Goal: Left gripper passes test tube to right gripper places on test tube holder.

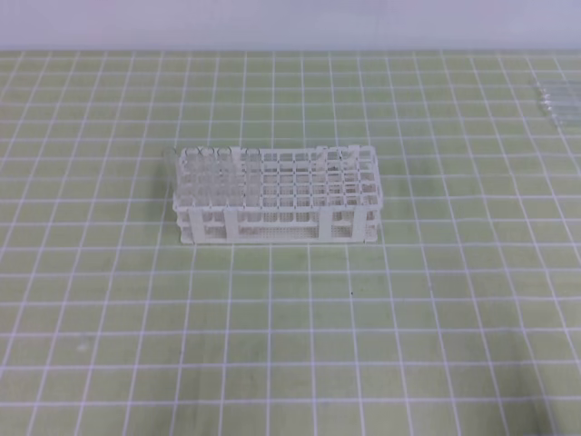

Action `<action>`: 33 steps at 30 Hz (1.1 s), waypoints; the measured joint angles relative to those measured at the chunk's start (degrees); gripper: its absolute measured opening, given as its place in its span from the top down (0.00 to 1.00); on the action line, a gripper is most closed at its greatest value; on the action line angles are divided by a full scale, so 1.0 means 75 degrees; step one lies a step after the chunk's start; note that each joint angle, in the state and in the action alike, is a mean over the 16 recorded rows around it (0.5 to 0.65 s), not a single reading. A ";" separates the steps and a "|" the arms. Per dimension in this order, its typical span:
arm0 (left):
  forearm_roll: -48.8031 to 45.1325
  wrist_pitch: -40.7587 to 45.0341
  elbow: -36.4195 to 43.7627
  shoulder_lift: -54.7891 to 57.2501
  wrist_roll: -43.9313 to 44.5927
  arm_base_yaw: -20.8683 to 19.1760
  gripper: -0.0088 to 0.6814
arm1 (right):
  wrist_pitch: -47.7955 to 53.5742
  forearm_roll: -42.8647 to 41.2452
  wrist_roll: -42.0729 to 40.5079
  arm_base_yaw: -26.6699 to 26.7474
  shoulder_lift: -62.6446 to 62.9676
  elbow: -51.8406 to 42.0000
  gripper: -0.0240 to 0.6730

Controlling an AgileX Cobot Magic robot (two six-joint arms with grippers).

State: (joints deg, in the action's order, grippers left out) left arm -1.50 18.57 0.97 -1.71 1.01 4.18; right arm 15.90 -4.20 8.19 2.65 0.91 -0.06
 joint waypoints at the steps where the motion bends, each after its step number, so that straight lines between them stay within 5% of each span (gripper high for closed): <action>1: -0.0001 0.0000 0.0000 0.0000 -0.0001 0.0000 0.99 | 0.0000 0.0000 0.0000 0.0000 -0.0001 0.0000 0.97; 33: 0.0000 0.0037 -0.0030 0.0041 0.0003 0.0001 0.99 | 0.0000 0.0000 0.0000 0.0000 -0.0008 0.0000 0.97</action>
State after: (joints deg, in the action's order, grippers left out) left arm -1.50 18.85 0.75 -1.41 1.03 4.19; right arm 15.90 -4.20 8.19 2.65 0.85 -0.06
